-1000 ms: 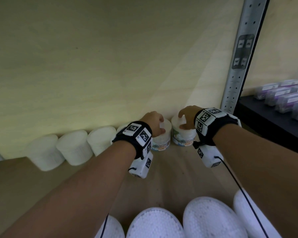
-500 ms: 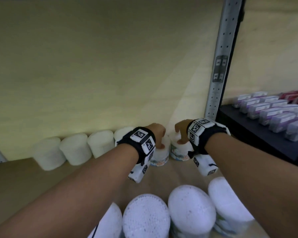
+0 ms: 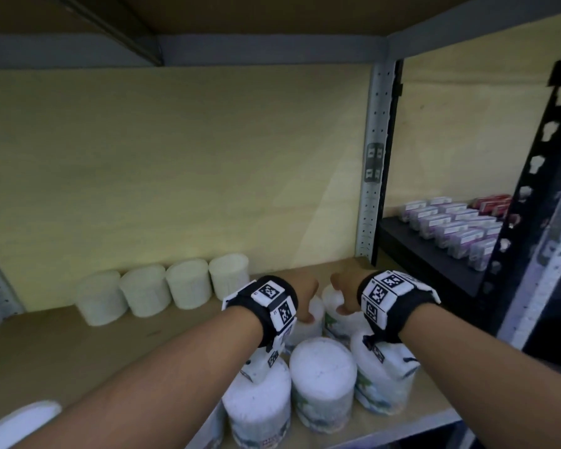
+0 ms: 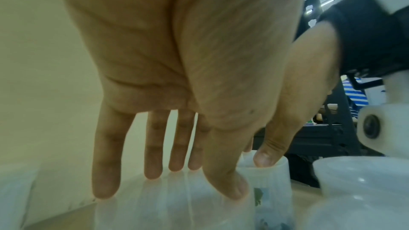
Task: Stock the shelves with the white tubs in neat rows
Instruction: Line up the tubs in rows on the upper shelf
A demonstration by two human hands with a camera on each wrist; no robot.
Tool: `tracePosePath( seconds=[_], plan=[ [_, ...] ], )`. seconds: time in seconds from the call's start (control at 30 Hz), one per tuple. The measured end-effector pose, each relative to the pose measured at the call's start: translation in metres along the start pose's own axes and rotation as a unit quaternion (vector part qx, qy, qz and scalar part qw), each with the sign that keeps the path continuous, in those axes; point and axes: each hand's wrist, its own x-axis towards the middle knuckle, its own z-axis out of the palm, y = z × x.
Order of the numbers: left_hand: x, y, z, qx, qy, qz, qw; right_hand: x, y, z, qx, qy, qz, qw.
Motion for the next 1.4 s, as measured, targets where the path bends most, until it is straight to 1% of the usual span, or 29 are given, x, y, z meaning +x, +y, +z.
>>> tracePosePath(
  seconds=[0.07, 0.1, 0.13, 0.2, 0.27, 0.33, 0.57, 0.67, 0.73, 0.8, 0.97, 1.07, 1.2, 1.4],
  plan=[
    [-0.006, 0.004, 0.001, 0.008, 0.003, 0.002, 1.0, -0.048, -0.014, -0.021, 0.007, -0.002, -0.006, 1.0],
    [-0.009, 0.007, 0.001, 0.011, 0.002, 0.002, 1.0, -0.061, -0.016, -0.026, 0.019, -0.019, -0.011, 1.0],
    [-0.012, 0.01, 0.001, 0.015, 0.0, 0.003, 1.0, -0.069, -0.016, -0.03, 0.023, -0.038, -0.014, 0.999],
    [-0.016, 0.014, 0.001, 0.017, -0.005, 0.002, 1.0, -0.078, -0.016, -0.034, 0.034, -0.043, -0.01, 0.998],
    [-0.019, 0.017, 0.0, 0.011, -0.011, 0.001, 1.0, -0.082, -0.016, -0.034, 0.05, -0.034, -0.013, 0.998],
    [-0.021, 0.019, 0.001, 0.002, -0.014, 0.001, 1.0, -0.085, -0.015, -0.031, 0.051, -0.041, -0.014, 0.998],
    [-0.023, 0.019, 0.002, -0.021, -0.011, -0.009, 1.0, -0.092, -0.015, -0.028, 0.068, -0.03, -0.019, 0.997],
    [-0.024, 0.013, 0.002, -0.047, -0.007, -0.011, 0.999, -0.095, -0.015, -0.033, 0.067, -0.027, -0.028, 0.997],
    [-0.025, 0.005, -0.001, -0.06, 0.004, -0.014, 0.998, -0.096, -0.014, -0.037, 0.067, -0.017, -0.04, 0.997],
    [-0.026, -0.006, -0.004, -0.07, 0.008, -0.023, 0.997, -0.093, -0.015, -0.041, 0.067, 0.012, -0.049, 0.996],
    [-0.035, -0.041, -0.01, -0.093, 0.014, -0.063, 0.994, -0.086, -0.034, -0.058, 0.159, 0.041, -0.072, 0.984],
    [-0.044, -0.069, -0.008, -0.094, 0.026, -0.09, 0.991, -0.078, -0.054, -0.068, 0.186, 0.045, -0.086, 0.978],
    [-0.06, -0.103, -0.008, -0.097, 0.042, -0.122, 0.987, -0.065, -0.081, -0.078, 0.187, 0.048, -0.105, 0.976],
    [-0.08, -0.154, 0.0, -0.115, 0.042, -0.167, 0.978, -0.042, -0.122, -0.091, 0.189, 0.05, -0.119, 0.973]
  ],
)
